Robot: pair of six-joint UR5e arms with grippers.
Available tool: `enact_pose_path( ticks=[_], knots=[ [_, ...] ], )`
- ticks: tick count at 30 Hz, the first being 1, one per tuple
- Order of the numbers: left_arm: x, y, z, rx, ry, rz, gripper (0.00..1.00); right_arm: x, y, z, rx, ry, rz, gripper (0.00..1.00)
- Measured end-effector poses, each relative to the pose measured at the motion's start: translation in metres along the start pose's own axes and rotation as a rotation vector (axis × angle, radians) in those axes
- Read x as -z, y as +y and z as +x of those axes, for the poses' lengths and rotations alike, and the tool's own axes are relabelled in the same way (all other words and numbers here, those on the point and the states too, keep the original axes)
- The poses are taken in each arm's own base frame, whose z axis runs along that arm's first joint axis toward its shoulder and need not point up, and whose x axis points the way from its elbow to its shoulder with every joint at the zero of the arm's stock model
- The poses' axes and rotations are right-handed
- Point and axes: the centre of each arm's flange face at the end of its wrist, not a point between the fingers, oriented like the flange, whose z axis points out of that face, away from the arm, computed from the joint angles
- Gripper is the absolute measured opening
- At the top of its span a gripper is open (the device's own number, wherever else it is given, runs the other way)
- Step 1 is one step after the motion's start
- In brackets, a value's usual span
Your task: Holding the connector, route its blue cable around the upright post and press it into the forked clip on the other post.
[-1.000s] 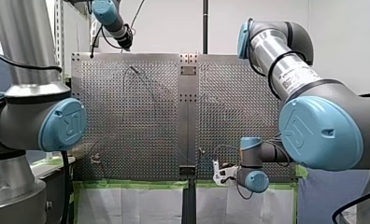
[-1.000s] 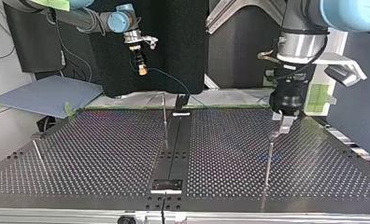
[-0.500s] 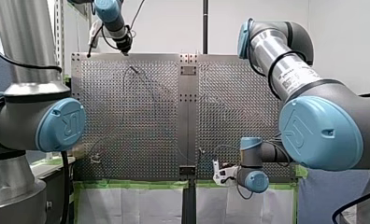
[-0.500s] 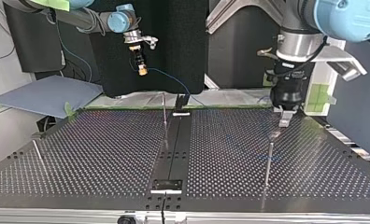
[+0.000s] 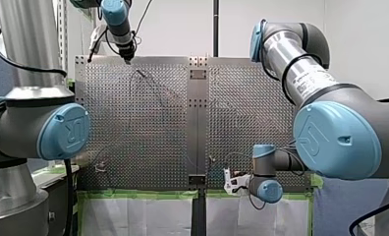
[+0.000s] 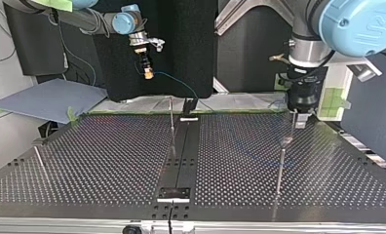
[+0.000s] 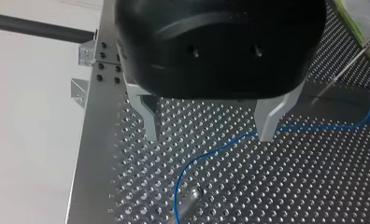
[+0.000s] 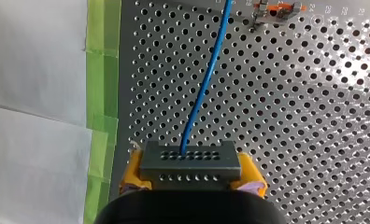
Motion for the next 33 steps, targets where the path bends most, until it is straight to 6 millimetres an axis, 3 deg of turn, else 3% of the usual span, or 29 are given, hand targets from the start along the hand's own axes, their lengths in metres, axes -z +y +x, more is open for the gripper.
enact_pose_path(
  ticks=[33],
  knots=[
    [0.0030,0.0070,-0.0016,-0.007,-0.007,-0.066,1.00,-0.0002,-0.0008,0.0003,0.000,0.002,0.004,0.00]
  ],
)
